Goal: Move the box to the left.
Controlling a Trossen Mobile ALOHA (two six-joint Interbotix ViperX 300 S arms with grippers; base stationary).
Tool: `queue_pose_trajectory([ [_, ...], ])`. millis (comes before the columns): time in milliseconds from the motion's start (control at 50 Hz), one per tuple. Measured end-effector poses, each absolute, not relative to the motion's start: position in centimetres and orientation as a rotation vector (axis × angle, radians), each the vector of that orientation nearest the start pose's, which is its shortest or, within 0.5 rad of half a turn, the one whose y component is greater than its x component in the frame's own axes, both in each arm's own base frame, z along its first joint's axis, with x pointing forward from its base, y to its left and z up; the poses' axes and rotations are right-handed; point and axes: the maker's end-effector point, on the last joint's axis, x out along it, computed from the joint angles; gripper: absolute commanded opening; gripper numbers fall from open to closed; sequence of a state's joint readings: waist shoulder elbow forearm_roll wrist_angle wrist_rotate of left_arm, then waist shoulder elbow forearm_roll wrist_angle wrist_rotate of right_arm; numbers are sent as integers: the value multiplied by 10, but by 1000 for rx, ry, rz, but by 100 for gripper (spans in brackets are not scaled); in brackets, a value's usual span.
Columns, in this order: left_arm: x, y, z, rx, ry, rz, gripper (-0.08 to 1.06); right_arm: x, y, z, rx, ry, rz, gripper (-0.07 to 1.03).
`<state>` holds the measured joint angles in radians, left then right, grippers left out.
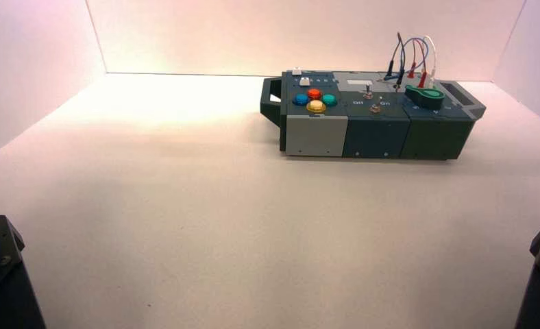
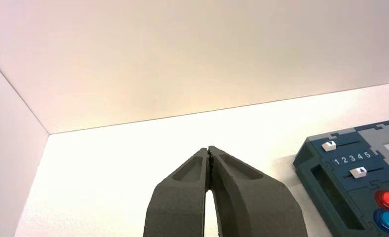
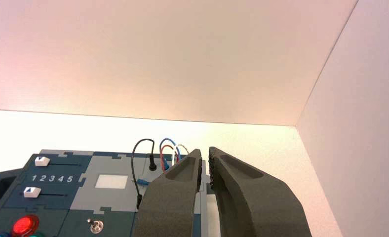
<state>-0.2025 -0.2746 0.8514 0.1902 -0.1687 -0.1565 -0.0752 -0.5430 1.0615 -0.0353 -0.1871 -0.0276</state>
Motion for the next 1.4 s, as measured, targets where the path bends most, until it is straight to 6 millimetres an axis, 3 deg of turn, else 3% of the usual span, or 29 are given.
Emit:
queue_pose_trajectory([
  [540,380,-90,193,67,420,-251,-3,320,-23,200,-47,381,-57,10],
  [800,364,-111,169,88,578,-289,-3,311,-24,171,-42,573,-56,10],
  [1000,359,-131,156,86,704,-305,-3,307,-24,163,-37,680,-57,10],
  [1200,361,-146,146,19,872,-263,-3,301,-25,161,-33,795,-59,10],
  [1400,373,-167,143,11,964,-250,-3,296,-26,146,-25,980,-58,10],
])
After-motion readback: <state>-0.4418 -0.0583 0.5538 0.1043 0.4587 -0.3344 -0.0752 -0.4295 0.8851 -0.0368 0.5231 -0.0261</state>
